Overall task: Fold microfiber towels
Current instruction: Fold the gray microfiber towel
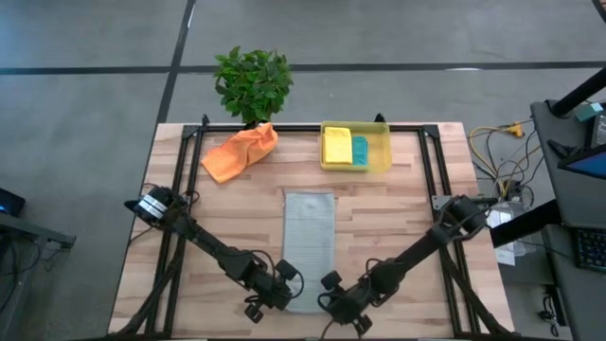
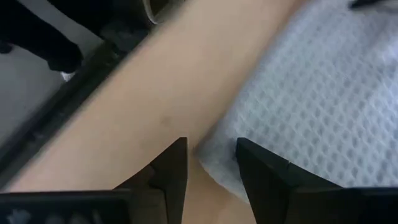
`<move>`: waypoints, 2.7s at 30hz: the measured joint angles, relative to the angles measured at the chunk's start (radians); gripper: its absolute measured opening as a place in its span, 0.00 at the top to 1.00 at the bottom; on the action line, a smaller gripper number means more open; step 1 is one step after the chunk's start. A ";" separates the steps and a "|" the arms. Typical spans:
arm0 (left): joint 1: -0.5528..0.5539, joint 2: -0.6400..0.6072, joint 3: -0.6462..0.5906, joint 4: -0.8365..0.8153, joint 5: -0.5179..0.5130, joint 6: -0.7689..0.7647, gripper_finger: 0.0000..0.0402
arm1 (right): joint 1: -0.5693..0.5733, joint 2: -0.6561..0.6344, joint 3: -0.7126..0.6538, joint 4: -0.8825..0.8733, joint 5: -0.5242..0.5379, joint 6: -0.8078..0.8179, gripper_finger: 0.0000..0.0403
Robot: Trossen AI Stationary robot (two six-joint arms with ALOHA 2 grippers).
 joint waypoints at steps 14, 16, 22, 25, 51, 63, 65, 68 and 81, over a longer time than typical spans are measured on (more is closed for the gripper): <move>0.002 -0.003 -0.004 0.007 -0.001 0.000 1.00 | -0.001 -0.005 -0.039 0.009 0.000 -0.029 0.79; 0.002 -0.016 -0.005 0.013 -0.003 0.001 1.00 | 0.001 -0.005 -0.029 0.002 0.001 -0.032 0.86; 0.002 -0.094 -0.012 0.027 -0.004 0.005 1.00 | 0.002 -0.012 -0.008 -0.023 0.009 0.007 0.97; 0.004 -0.127 -0.030 0.011 0.000 0.003 1.00 | 0.001 -0.034 -0.008 -0.034 0.012 0.045 0.97; 0.003 -0.214 -0.105 0.204 0.063 -0.235 1.00 | -0.026 -0.195 -0.222 0.247 -0.127 0.470 0.97; 0.030 -0.222 -0.101 0.227 -0.046 -0.398 1.00 | -0.064 -0.212 -0.316 0.365 -0.068 0.613 0.97; 0.041 -0.222 -0.101 0.242 -0.061 -0.418 1.00 | -0.067 -0.223 -0.328 0.367 -0.031 0.634 0.97; 0.056 -0.221 -0.101 0.313 -0.061 -0.418 1.00 | -0.074 -0.237 -0.350 0.366 -0.007 0.656 0.97; 0.112 -0.120 -0.101 0.453 0.112 -0.596 0.78 | -0.094 -0.267 -0.370 0.365 0.011 0.665 0.97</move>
